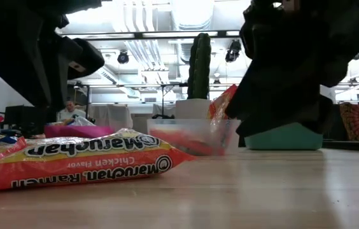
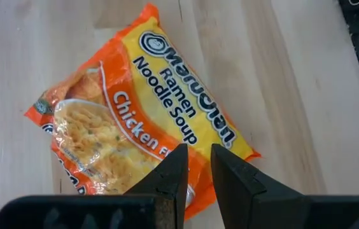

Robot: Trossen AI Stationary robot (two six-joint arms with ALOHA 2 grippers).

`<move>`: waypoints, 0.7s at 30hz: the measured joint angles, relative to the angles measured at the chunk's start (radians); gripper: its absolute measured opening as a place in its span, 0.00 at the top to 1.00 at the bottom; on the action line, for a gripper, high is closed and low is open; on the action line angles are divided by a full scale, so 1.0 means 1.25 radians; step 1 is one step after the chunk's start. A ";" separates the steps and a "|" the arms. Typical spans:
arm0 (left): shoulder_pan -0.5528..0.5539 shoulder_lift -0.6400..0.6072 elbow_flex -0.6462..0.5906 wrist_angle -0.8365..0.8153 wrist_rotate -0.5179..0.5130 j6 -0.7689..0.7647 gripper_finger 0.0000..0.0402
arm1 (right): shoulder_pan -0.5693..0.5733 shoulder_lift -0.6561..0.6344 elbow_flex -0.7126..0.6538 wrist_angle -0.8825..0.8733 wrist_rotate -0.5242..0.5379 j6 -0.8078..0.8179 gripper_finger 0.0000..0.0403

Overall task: Sort Maruchan noodles
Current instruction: Put the orange noodle pack into the transparent bin

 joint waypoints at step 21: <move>-0.009 0.072 -0.031 -0.053 -0.017 -0.043 0.87 | -0.044 0.036 0.000 0.044 0.005 0.017 0.25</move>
